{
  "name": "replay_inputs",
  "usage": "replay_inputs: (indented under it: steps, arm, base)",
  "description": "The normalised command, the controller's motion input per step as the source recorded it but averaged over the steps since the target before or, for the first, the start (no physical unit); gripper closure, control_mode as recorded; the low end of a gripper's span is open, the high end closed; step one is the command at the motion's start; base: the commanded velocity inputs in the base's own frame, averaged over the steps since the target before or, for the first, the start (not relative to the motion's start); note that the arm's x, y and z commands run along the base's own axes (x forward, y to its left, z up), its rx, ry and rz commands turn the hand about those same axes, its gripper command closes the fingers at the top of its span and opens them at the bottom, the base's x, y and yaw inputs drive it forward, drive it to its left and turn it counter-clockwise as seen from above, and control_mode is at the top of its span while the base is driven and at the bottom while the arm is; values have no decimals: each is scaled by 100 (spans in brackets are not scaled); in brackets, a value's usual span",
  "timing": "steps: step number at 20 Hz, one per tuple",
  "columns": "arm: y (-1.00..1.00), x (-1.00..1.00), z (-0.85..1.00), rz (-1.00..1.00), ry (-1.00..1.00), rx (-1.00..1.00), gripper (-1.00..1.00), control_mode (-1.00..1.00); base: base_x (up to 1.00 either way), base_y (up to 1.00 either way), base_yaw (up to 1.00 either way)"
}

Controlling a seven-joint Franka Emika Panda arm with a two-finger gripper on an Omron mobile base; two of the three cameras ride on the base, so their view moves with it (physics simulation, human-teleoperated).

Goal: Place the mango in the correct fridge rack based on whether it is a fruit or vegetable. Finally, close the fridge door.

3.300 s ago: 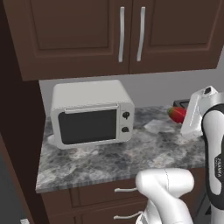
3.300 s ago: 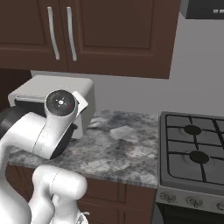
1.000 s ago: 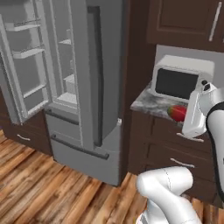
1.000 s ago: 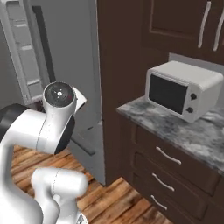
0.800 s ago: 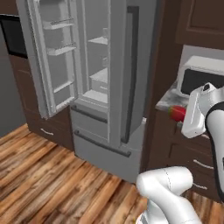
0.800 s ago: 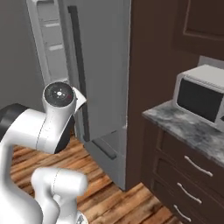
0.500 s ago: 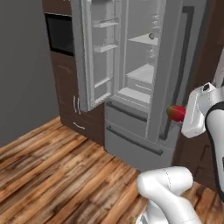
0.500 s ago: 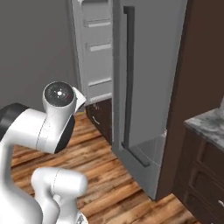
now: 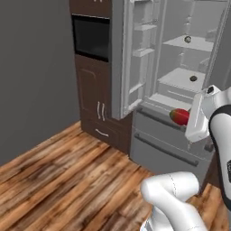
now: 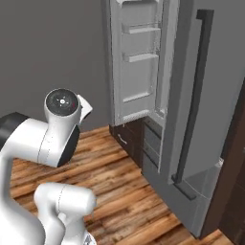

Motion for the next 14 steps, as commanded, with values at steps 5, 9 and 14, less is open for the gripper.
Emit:
replay_inputs:
  steps: [5, 9, 14]
  arm:
    - [0, 0, 0, 0, 0, 0, 100, 100]
    - [0, 0, 0, 0, 0, 0, 100, 100]
    - [0, 0, 0, 0, 0, 0, 100, 100]
  base:
    - [57, 32, -47]
    - [52, 31, -55]
    - [53, 37, -60]
